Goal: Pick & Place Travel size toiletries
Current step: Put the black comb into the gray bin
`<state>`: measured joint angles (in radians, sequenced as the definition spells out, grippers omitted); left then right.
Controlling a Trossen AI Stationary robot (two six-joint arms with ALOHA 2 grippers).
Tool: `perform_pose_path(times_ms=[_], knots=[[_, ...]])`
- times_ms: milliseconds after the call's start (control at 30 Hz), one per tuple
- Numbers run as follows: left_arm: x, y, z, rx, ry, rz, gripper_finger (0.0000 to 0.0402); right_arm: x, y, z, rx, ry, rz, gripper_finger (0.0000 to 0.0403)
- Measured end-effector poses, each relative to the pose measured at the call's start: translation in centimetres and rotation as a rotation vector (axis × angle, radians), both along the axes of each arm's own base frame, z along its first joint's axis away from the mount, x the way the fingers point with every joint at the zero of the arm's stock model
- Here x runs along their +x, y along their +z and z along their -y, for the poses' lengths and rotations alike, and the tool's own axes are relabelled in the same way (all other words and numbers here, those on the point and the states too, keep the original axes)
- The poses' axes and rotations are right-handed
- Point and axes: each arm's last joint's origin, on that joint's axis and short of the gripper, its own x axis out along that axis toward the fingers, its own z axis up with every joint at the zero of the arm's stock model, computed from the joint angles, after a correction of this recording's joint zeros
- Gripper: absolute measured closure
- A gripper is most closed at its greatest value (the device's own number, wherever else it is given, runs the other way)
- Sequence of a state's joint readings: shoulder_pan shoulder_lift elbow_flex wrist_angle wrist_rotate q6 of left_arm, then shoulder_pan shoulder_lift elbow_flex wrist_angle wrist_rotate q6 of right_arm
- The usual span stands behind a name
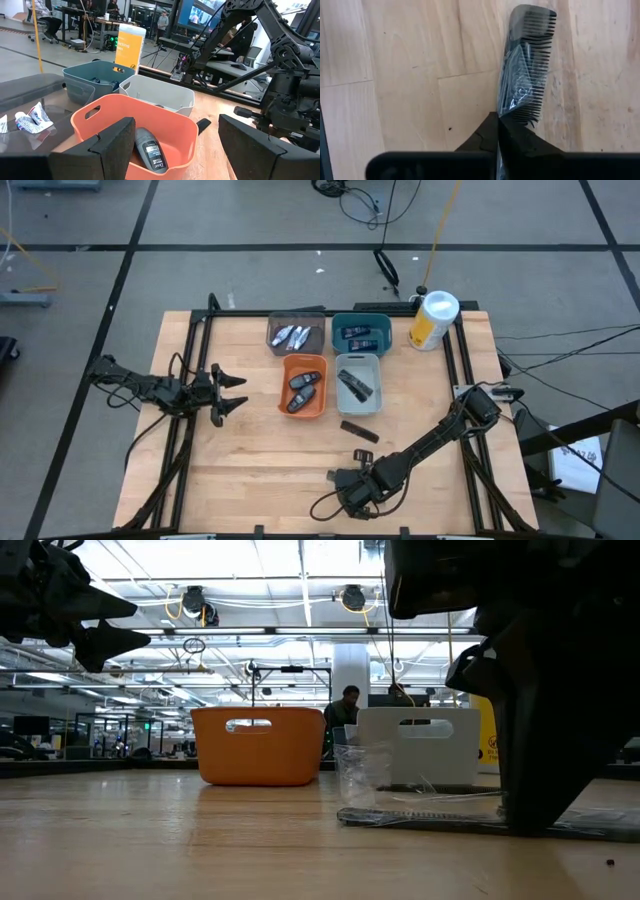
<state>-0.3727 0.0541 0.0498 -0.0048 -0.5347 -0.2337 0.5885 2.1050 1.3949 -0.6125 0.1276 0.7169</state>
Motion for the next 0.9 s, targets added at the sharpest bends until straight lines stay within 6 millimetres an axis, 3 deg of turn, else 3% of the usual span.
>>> perform_pose_path(times_ms=[300,433,900], knots=[[0.0,0.0,0.0,0.002,0.000,-0.001,0.0119,-0.3,4.4,0.5,-0.005,-0.012,0.150,0.0402],[0.0,0.0,0.0,0.003,0.000,-0.002,0.0119,-0.1,7.5,0.6,0.019,-0.020,0.278,0.0402],[0.0,0.0,0.0,0.004,0.000,-0.004,0.0119,-0.6,12.7,2.2,0.000,-0.031,0.470,0.0402]])
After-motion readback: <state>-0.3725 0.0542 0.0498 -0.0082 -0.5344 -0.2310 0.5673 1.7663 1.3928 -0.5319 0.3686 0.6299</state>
